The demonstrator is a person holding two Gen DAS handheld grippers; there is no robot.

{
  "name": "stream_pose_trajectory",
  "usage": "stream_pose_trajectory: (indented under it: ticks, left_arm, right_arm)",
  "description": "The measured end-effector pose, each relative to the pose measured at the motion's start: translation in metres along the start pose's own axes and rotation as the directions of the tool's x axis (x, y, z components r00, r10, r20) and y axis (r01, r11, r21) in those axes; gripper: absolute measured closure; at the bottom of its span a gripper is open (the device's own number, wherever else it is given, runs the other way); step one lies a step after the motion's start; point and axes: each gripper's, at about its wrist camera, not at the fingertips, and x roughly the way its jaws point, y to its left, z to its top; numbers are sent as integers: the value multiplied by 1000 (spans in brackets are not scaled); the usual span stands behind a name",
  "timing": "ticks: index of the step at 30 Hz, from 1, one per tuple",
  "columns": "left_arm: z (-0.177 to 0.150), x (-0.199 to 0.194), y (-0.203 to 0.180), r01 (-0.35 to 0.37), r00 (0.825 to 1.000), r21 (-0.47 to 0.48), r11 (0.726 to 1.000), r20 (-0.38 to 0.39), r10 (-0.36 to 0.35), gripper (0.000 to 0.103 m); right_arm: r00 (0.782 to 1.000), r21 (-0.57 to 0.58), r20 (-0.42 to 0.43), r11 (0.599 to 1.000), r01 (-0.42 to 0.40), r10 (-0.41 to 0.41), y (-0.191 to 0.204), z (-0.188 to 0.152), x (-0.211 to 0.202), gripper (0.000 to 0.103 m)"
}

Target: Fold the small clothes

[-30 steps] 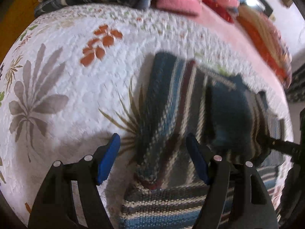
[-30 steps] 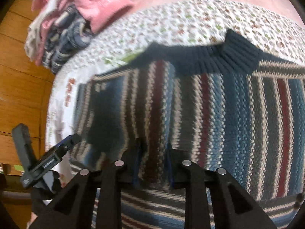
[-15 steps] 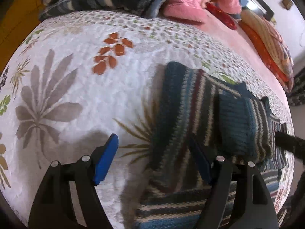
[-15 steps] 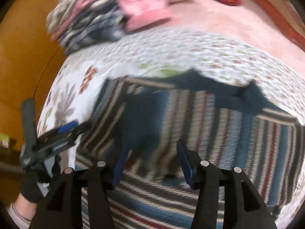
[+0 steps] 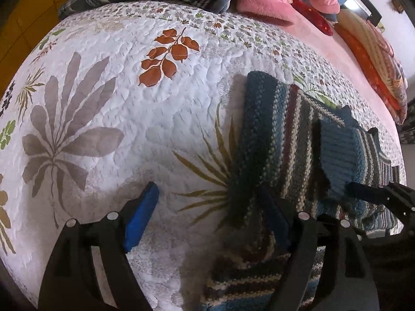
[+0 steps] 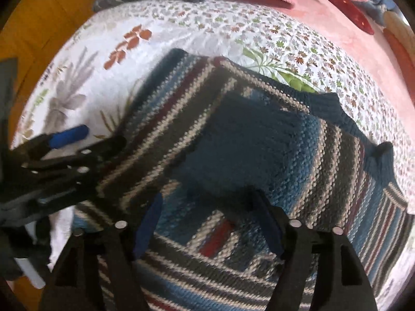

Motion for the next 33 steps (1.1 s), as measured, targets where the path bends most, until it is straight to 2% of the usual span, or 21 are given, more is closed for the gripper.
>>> stream_pose_trajectory:
  ticks: [1,3,4,6,11,16,20,23,25,29,33]
  left_arm:
    - [0,0,0,2,1000,0,1000,0,-2,23]
    - [-1,0,1,1,1000,1,1000,1,-1,23]
    - [0,1,0,-1,1000,3,1000,1,1,23]
    - [0,0,0,-3,1000,4,1000,1,3,23]
    - [-1,0,-2,-9,1000,8,1000,9,9,23]
    - [0,-5,-5,7,999,19,1000,44,-8,23]
    - [1,-16,-13,40,993,38,999,108,-43,23]
    - [3,-25,-23,82,986,53,995,143,-89,23]
    - [3,-29,-30,111,980,62,992,156,-119,23]
    - [2,-27,-44,149,978,56,987,142,-155,23]
    - [-2,-20,-56,142,982,80,987,115,-150,23]
  right_arm:
    - [999,-5,7,999,37,-37,-1,0,0,53]
    - [998,6,16,998,59,-59,-8,-1,-2,71]
    - [999,26,22,999,43,-44,-14,-2,-4,82]
    - [999,83,43,996,-9,6,-30,-6,-13,92]
    - [981,210,141,964,-161,133,-71,-23,-45,93]
    - [938,324,255,893,-312,235,-123,-48,-81,93]
    - [920,384,305,852,-357,248,-161,-67,-97,93]
    - [917,441,333,824,-356,219,-198,-89,-104,93]
    - [913,490,347,789,-371,215,-222,-101,-100,93]
    - [921,571,332,734,-367,202,-259,-129,-83,93]
    - [927,619,295,693,-370,232,-279,-154,-59,88]
